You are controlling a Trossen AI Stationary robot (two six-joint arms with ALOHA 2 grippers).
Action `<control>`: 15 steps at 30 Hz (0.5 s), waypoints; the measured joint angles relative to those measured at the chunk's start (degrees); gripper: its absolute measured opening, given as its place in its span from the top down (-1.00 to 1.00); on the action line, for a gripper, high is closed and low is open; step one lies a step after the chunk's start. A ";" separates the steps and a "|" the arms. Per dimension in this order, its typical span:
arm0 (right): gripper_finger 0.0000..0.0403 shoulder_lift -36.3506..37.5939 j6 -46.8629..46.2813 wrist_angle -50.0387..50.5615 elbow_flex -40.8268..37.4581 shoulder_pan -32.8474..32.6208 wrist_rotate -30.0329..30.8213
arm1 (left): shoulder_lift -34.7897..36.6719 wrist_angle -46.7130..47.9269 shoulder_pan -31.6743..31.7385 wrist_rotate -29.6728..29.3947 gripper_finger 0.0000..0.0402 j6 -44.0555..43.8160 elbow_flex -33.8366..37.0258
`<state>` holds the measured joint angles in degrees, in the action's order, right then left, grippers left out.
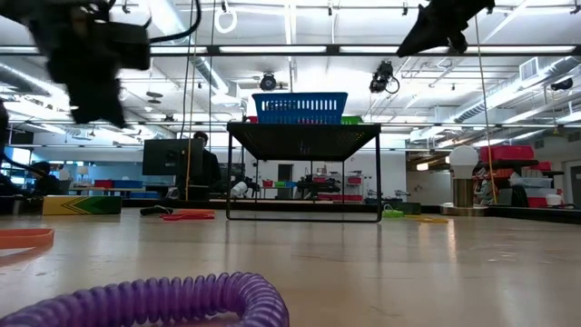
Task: Pick & Place Office Desk Supplies
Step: Put the red rubber band into the green bin on the shelf
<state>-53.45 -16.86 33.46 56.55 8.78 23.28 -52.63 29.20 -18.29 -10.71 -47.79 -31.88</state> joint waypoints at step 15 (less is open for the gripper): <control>0.97 0.00 6.09 4.85 0.00 0.00 -1.02 | -11.88 1.40 -37.61 -5.48 0.97 -68.86 -1.83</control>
<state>-53.45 -10.76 38.30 56.55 8.78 22.26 -64.51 30.60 -55.90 -16.18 -116.65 -33.71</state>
